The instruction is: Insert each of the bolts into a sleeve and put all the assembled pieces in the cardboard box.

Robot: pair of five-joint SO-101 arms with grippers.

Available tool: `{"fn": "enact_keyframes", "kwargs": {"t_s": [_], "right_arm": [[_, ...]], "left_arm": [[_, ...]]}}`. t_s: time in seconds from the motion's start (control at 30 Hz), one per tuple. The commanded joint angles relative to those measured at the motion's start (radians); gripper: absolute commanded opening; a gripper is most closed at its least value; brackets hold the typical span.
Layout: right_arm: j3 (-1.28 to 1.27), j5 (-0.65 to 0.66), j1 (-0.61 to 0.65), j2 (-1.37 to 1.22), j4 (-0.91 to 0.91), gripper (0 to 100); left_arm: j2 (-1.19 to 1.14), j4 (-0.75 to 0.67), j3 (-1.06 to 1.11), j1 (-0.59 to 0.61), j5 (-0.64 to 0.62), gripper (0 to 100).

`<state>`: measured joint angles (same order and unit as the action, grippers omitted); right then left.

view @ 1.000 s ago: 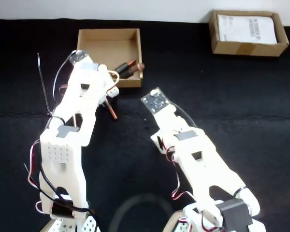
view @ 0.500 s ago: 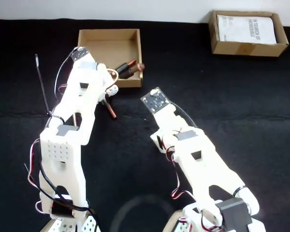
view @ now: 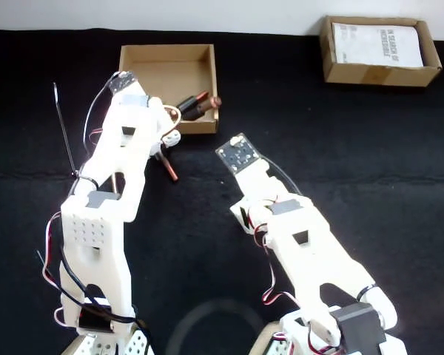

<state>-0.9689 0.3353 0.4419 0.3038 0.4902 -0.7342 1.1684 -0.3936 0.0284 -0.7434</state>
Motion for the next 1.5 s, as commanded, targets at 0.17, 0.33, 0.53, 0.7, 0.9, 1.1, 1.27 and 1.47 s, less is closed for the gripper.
{"fn": "enact_keyframes", "kwargs": {"t_s": [0.17,0.33,0.53,0.7,0.9,1.1,1.27,1.47], "right_arm": [[0.024,0.012,-0.012,-0.002,-0.013,0.8],[0.024,0.012,-0.012,-0.002,-0.013,0.8],[0.024,0.012,-0.013,-0.004,-0.013,0.8],[0.015,0.003,-0.013,-0.004,-0.061,0.8],[0.074,-0.155,-0.076,0.021,-0.073,0.8],[0.143,-0.187,-0.101,0.168,0.012,0.8],[0.236,-0.187,-0.099,0.314,0.159,0.8],[0.325,-0.187,-0.076,0.516,0.308,0.8]], "left_arm": [[-0.001,-0.015,-0.018,0.045,0.009,15],[-0.001,-0.020,-0.018,0.048,0.009,12],[-0.035,-0.021,-0.033,0.048,0.009,3],[-0.070,-0.011,-0.090,0.050,0.009,1],[-0.027,0.117,-0.157,0.045,0.130,1],[0.122,0.368,-0.300,0.031,0.281,1],[0.246,0.500,-0.325,0.031,0.311,1],[0.424,0.563,-0.320,0.015,0.311,1]]}}
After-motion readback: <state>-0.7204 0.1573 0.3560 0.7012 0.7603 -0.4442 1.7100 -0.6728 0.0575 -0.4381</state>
